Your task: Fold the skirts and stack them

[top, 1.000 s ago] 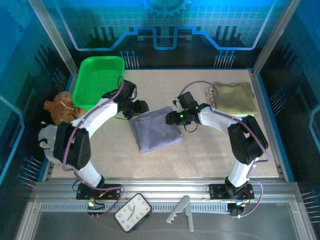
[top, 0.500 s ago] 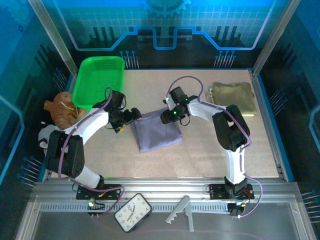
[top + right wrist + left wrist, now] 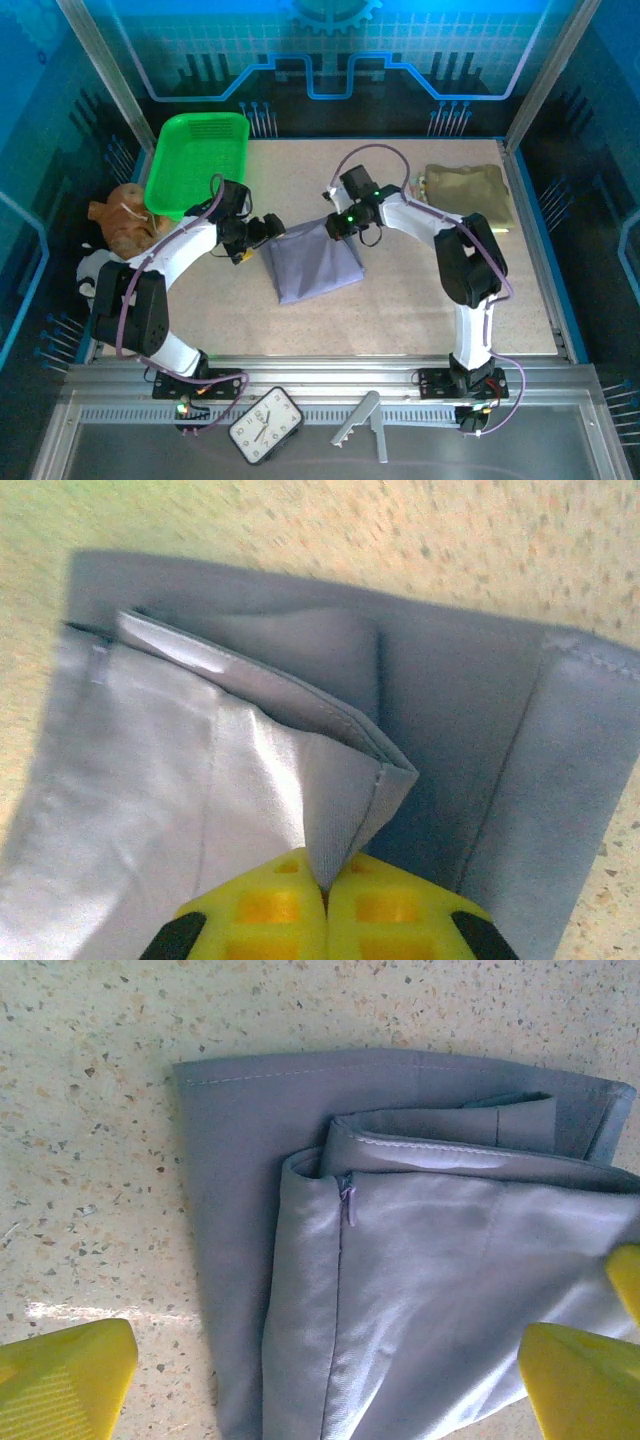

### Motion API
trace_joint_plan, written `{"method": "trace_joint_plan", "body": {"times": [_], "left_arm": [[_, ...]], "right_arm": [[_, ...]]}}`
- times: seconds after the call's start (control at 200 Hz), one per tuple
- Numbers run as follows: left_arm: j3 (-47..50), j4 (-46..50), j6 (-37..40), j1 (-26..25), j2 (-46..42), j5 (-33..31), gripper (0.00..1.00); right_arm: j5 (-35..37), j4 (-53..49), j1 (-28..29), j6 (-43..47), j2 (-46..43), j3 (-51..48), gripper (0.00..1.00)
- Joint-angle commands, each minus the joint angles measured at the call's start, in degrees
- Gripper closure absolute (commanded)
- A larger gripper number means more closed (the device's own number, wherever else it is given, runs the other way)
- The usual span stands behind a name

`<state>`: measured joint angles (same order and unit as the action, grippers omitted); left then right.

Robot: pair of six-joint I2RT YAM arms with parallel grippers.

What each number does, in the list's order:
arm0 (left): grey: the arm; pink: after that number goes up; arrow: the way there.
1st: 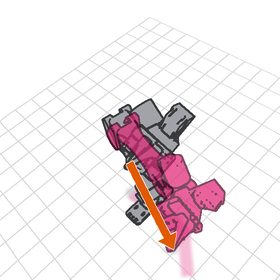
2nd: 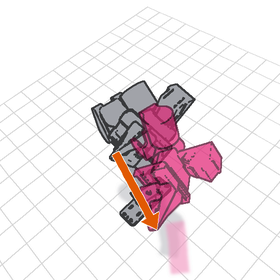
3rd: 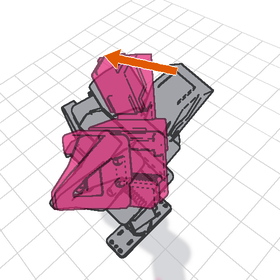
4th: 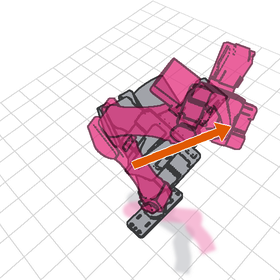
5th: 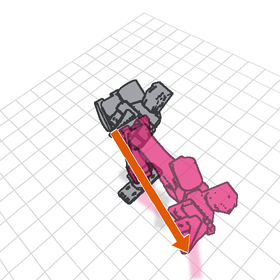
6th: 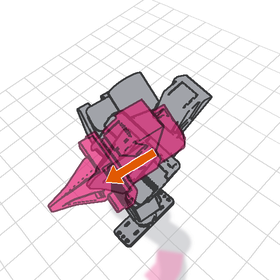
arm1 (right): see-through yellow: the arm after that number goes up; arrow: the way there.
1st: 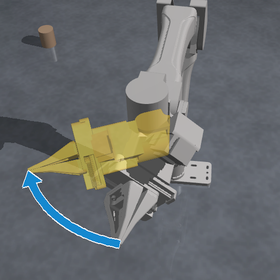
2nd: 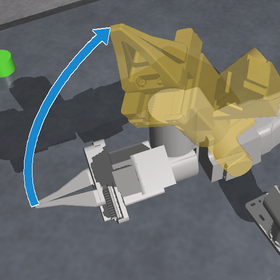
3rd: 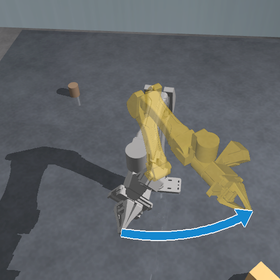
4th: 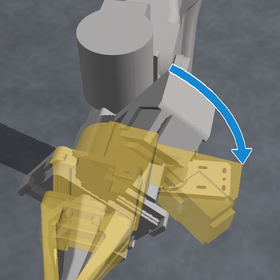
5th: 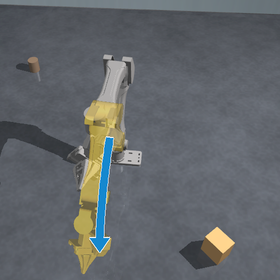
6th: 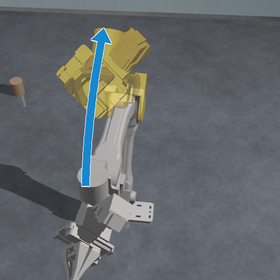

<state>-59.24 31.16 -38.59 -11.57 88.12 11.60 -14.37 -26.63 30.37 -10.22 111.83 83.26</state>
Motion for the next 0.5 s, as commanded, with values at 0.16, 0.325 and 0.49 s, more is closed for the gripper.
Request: {"method": "trace_joint_plan", "body": {"times": [0.16,0.325,0.49], "left_arm": [[-5.1,1.6,4.8,0.6,-1.8,4.5,0.01],[-6.6,-1.3,6.0,0.5,0.9,11.7,0.02],[-5.3,-8.1,0.6,0.4,5.5,13.5,0.22]], "right_arm": [[-9.1,3.6,1.1,1.5,-6.1,1.9,0.98],[-7.1,3.0,0.0,-1.1,6.9,11.0,0.98],[-7.9,-0.8,-1.4,-4.1,18.0,20.9,0.98]]}}
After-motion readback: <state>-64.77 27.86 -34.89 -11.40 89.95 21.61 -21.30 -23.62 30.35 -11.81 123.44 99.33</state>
